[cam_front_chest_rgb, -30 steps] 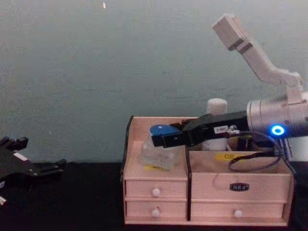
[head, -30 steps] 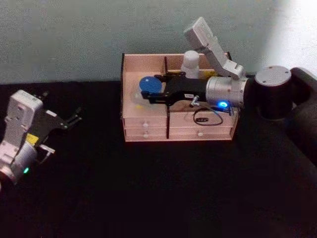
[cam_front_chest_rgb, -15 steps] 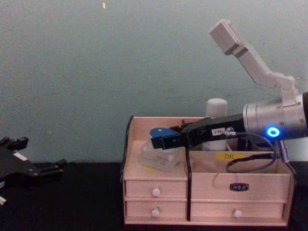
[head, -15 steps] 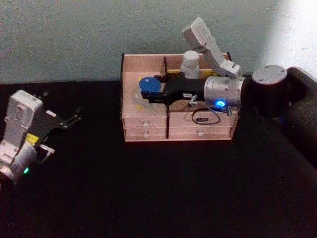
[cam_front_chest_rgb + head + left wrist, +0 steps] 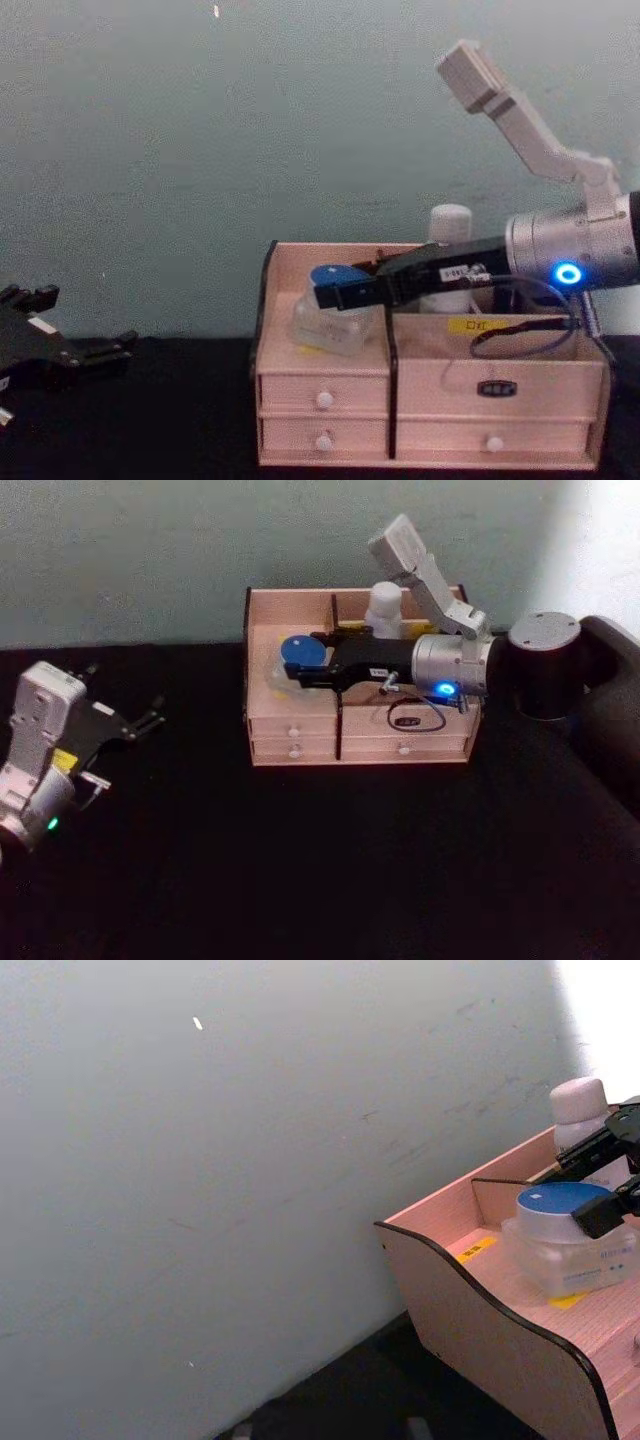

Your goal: Pick up the facial cleanser and watermelon frost from the table and place them into the tiered storage box.

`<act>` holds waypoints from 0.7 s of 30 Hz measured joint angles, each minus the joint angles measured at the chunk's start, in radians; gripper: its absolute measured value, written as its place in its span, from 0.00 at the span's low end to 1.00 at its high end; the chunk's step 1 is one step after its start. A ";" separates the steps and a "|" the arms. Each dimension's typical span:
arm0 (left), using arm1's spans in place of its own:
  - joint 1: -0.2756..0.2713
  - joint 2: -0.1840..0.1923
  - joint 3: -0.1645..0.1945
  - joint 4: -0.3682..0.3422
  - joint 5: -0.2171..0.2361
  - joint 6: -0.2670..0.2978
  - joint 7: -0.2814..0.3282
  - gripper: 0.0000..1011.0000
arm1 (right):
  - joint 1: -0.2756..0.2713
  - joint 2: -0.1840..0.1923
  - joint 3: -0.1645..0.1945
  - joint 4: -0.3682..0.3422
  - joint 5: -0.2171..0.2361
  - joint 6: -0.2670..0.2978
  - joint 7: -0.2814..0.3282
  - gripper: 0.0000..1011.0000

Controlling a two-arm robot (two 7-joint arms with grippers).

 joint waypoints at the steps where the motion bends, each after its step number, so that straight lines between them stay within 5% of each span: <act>1: 0.000 0.000 0.000 0.000 0.000 0.000 0.000 0.99 | 0.000 0.000 0.000 0.000 0.000 0.000 0.000 0.71; 12: 0.000 0.000 0.000 0.000 0.000 0.000 0.000 0.99 | -0.001 0.001 0.000 -0.002 0.001 0.000 0.000 0.99; 21: 0.000 0.000 0.000 0.000 0.000 0.000 0.000 0.99 | -0.002 0.002 0.000 -0.004 0.001 0.000 -0.001 0.99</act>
